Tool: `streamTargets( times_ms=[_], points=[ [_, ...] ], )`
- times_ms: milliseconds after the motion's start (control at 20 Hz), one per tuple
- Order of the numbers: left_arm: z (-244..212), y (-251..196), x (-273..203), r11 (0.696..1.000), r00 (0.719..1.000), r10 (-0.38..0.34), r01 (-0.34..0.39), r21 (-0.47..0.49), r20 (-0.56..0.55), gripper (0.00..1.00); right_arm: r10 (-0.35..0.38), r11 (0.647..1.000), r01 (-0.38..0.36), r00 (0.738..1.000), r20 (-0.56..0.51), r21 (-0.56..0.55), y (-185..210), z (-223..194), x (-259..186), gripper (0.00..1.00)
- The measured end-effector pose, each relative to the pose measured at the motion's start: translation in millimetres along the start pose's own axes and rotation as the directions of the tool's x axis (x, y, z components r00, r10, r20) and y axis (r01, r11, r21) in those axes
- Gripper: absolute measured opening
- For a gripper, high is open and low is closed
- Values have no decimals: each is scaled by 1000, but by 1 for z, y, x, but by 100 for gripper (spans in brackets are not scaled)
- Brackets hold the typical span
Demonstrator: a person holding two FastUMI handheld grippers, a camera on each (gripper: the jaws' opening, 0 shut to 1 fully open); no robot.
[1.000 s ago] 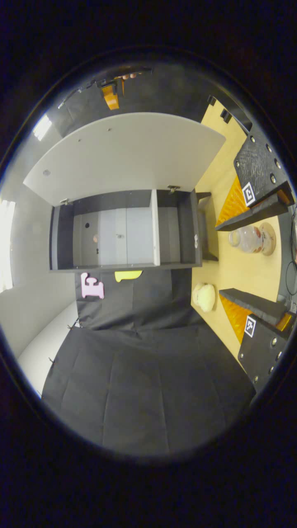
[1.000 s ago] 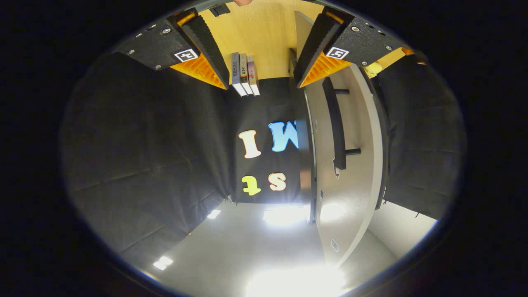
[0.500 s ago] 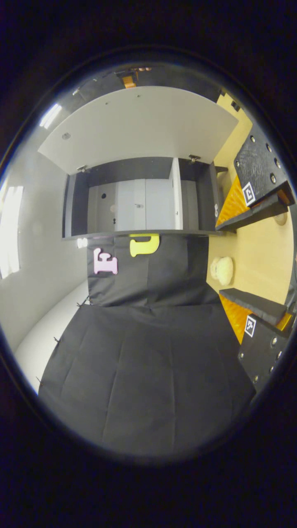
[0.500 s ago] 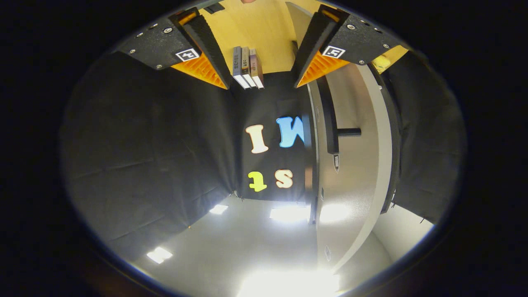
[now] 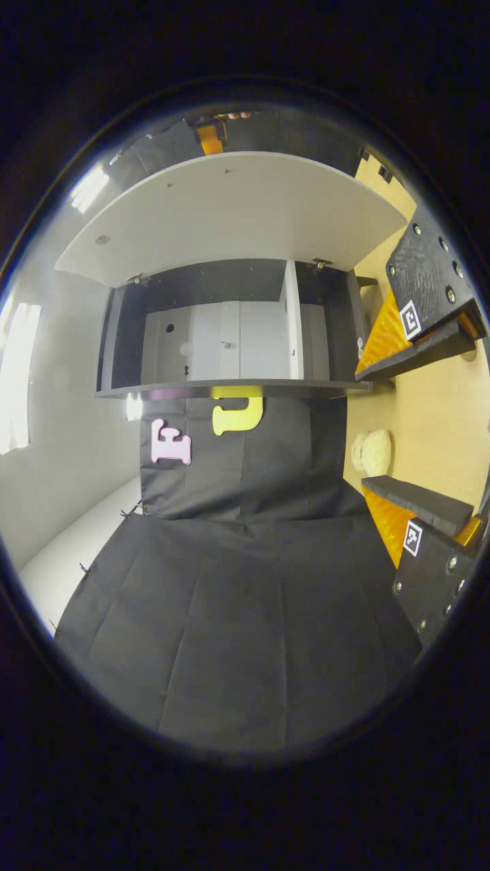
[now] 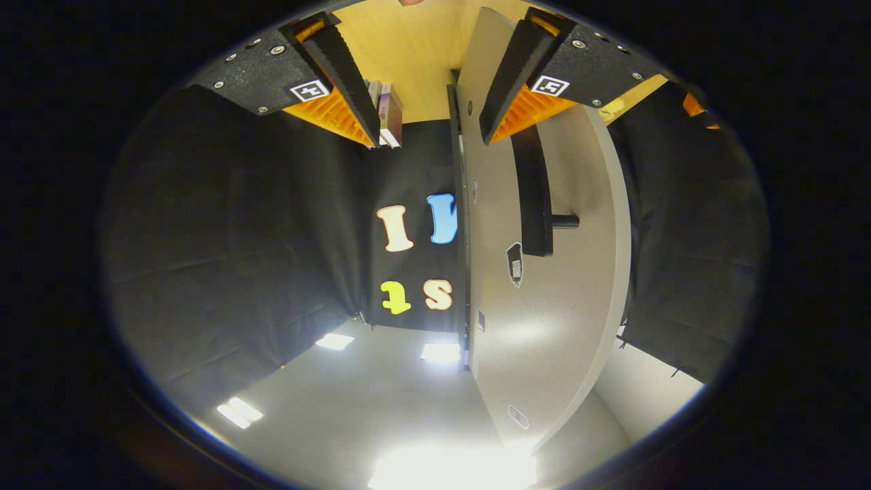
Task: Open the cabinet door with the right hand, grasp the bottle in the cabinet with the left hand and place it on the coaster, then close the cabinet door with the right hand.
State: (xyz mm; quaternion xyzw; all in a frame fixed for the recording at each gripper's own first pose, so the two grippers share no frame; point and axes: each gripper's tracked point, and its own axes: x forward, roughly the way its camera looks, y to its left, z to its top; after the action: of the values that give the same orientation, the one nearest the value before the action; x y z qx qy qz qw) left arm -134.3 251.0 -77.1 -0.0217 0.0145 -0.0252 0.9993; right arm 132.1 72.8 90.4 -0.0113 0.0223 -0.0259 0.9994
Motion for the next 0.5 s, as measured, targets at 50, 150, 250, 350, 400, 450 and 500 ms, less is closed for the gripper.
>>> streamTargets(
  times_ms=[50, 150, 250, 350, 400, 450, 500],
  points=[
    [0, 6, 1, 1000, 1000, 3, -3, 0, 3, 80, 18, 1000, -18, 1000, 3, 3, 11, -1, 4, 92],
    [1, 24, -2, 1000, 1000, 19, -19, 7, 4, 80, 39, 999, -39, 999, 1, 3, 32, -3, 9, 92],
    [2, 42, -4, 999, 999, 36, -36, 12, 8, 80, 62, 998, -62, 998, 0, 1, 52, -2, 12, 92],
    [-2, 58, -7, 998, 999, 53, -53, 15, 5, 80, 85, 996, -85, 996, -1, -7, 72, -1, 16, 92],
    [-3, 65, -8, 998, 998, 62, -62, 15, 4, 80, 94, 995, -94, 996, 0, -14, 80, 0, 18, 92],
    [-5, 73, -9, 997, 997, 72, -72, 15, 2, 80, 104, 994, -104, 995, 1, -19, 88, 1, 22, 92],
    [-7, 81, -10, 996, 997, 83, -83, 14, -1, 80, 115, 993, -115, 993, 2, -21, 97, 1, 25, 92]
  ],
)
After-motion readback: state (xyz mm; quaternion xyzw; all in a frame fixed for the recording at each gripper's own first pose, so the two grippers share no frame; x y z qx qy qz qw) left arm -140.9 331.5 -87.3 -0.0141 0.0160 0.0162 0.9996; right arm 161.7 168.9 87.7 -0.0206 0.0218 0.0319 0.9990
